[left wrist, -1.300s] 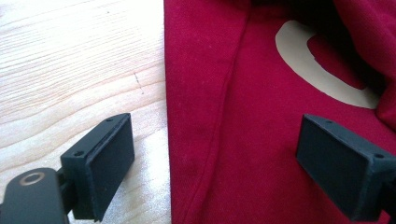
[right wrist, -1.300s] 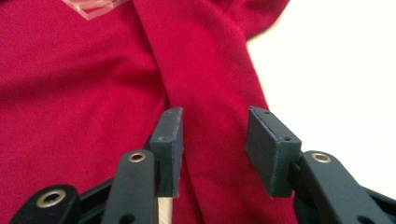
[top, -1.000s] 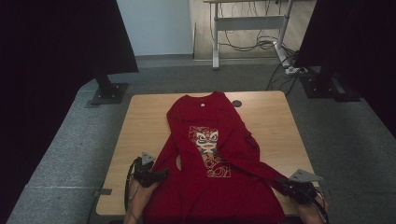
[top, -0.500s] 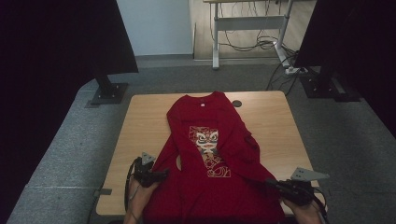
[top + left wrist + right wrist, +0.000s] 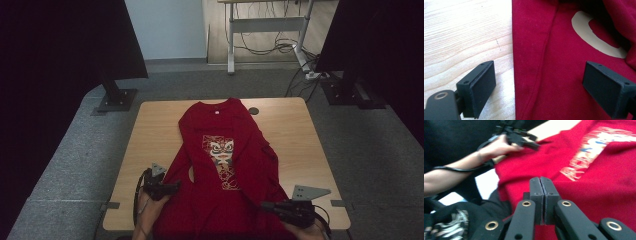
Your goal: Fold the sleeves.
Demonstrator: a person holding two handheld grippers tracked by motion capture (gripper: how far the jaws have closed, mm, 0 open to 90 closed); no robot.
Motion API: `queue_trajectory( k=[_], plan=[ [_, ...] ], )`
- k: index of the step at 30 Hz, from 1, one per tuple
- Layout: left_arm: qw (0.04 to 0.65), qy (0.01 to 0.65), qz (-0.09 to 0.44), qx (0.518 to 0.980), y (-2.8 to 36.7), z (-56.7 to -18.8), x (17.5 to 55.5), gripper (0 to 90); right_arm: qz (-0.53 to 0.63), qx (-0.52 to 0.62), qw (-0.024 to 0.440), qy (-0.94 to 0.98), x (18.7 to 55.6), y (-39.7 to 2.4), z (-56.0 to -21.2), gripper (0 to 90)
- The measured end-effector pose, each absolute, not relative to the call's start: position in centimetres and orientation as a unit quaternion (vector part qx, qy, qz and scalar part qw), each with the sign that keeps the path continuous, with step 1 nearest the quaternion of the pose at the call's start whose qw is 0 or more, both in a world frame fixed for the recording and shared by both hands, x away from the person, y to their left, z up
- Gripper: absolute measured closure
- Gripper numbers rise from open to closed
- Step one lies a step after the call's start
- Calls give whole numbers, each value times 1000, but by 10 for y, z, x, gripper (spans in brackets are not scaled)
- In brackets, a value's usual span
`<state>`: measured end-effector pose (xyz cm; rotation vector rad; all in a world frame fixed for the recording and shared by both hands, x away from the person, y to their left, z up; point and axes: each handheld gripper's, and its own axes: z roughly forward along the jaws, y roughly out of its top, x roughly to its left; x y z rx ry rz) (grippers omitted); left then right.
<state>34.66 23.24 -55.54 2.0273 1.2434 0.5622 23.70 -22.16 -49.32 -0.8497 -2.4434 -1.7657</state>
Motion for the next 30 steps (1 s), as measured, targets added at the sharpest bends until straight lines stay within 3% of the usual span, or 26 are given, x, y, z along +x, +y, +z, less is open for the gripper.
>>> queue_trajectory(
  k=[3, 7, 9, 13, 14, 15, 16, 18, 20, 23, 24, 30],
  plan=[
    [342, 478, 216, 780, 232, -555, 347, 117, -548, -232, 32, -803, 232, -187, -499, 881],
    [342, 478, 216, 780, 232, -555, 347, 117, -539, -230, 35, -810, 233, -181, -505, 880],
    [341, 478, 216, 780, 233, -555, 347, 117, -527, -237, 27, -816, 238, -177, -516, 811],
    [341, 478, 216, 780, 233, -555, 347, 117, -530, -239, 20, -813, 239, -179, -515, 795],
    [341, 478, 216, 780, 233, -555, 347, 117, -528, -249, -19, -812, 241, -188, -508, 725],
    [341, 478, 216, 780, 233, -555, 347, 117, -528, -249, -19, -812, 241, -188, -508, 725],
    [341, 478, 216, 780, 233, -555, 347, 117, -519, -263, -49, -812, 243, -193, -506, 725],
    [341, 478, 216, 780, 233, -555, 347, 117, -519, -263, -49, -812, 243, -193, -506, 677],
    [341, 478, 216, 780, 233, -555, 347, 117, -490, -311, -111, -807, 251, -208, -507, 574],
    [341, 478, 216, 780, 233, -555, 347, 117, -487, -316, -114, -806, 252, -209, -508, 565],
    [341, 478, 216, 780, 233, -555, 347, 117, -479, -346, -129, -797, 256, -219, -512, 522],
    [341, 478, 216, 780, 233, -555, 347, 117, -477, -349, -123, -797, 252, -225, -518, 514]
  ],
)
